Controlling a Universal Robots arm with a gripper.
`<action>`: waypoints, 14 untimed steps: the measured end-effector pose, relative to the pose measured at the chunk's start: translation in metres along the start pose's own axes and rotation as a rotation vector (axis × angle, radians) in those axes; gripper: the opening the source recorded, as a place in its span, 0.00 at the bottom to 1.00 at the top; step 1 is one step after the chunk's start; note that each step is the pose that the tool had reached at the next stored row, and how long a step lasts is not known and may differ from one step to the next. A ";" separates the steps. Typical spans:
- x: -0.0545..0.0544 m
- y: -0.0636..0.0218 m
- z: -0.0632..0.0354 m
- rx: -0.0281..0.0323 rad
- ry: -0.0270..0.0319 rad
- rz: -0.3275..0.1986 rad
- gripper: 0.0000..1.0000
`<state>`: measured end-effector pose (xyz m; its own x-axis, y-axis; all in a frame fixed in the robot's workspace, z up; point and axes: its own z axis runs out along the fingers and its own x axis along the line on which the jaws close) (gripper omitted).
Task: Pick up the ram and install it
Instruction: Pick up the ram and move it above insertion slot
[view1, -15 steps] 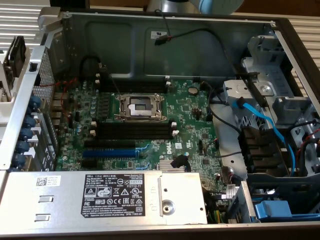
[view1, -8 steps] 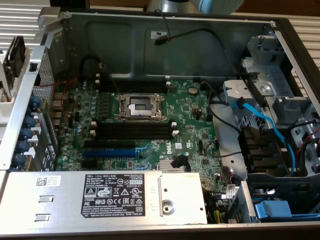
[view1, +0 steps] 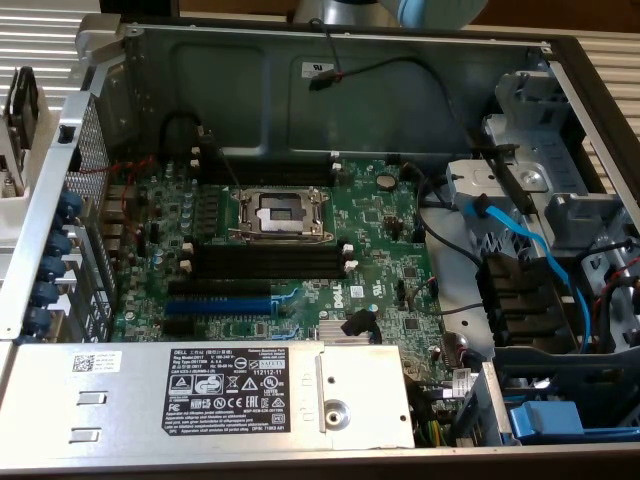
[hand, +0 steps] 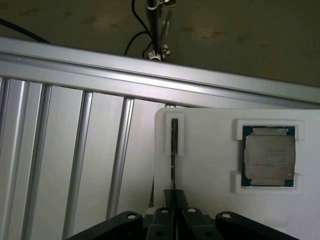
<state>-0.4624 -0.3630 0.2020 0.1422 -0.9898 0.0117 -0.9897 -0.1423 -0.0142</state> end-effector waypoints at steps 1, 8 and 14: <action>0.000 0.0000 0.0000 0.0000 0.0000 0.000 0.13; 0.000 0.0000 0.0000 0.0000 0.0000 0.000 0.13; 0.000 -0.0001 -0.0073 -0.0001 0.0005 0.000 0.13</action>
<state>-0.4624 -0.3630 0.2093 0.1421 -0.9898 0.0121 -0.9897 -0.1423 -0.0142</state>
